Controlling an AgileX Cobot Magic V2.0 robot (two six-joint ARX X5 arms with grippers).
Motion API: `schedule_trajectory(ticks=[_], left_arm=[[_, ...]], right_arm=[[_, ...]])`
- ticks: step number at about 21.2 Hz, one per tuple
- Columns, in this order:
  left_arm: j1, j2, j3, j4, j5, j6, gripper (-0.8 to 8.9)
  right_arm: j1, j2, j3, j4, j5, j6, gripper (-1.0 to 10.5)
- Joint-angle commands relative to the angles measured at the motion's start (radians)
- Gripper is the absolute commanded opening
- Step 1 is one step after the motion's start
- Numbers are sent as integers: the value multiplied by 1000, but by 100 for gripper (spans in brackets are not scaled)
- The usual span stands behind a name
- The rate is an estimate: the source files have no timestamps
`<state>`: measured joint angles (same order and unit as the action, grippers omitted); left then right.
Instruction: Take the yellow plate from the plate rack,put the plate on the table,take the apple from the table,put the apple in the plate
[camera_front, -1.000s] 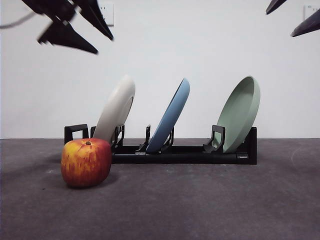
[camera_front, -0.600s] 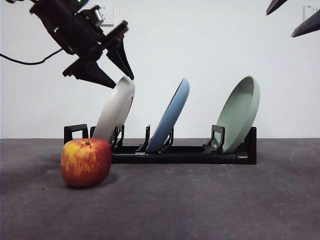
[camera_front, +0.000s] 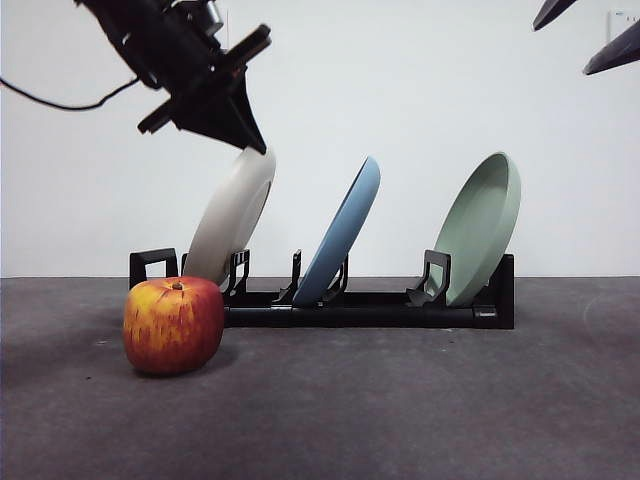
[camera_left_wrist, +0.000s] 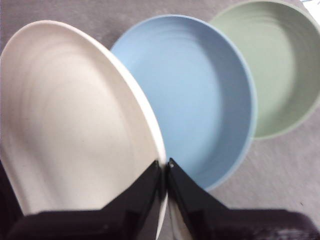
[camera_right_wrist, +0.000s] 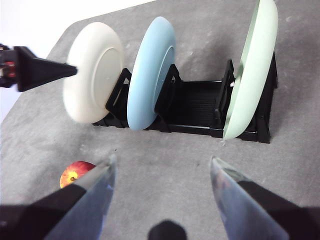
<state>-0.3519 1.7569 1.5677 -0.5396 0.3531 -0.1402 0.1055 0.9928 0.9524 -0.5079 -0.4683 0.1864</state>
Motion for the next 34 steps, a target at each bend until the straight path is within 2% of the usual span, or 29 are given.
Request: schedule_trajectory(ticks=[1, 6, 9, 11, 15, 18, 25, 34], left_arm=[[-26, -48, 57, -48, -11, 68, -8], [-141, -152, 135, -249, -18, 172, -8], [-273, -215, 135, -381, -133, 229, -8], [-383, -218, 134, -442, -223, 244, -8], [-596, -198, 44, -371, -364, 227, -8], [-693, -171, -72, -259, -433, 190, -9], [-754, -72, -212, -103, -436, 189, -9], [-761, 129, -253, -29, -473, 197, -8]], right_arm=[[2, 2, 3, 6, 3, -8, 315], [2, 2, 6, 29, 3, -8, 315], [0, 2, 24, 31, 12, -8, 315], [0, 2, 55, 31, 68, -11, 315], [-2, 2, 152, 31, 108, -13, 315], [-2, 2, 228, 27, 108, -13, 315], [-2, 2, 297, 2, 108, -13, 315], [-1, 2, 297, -11, 107, -13, 315]])
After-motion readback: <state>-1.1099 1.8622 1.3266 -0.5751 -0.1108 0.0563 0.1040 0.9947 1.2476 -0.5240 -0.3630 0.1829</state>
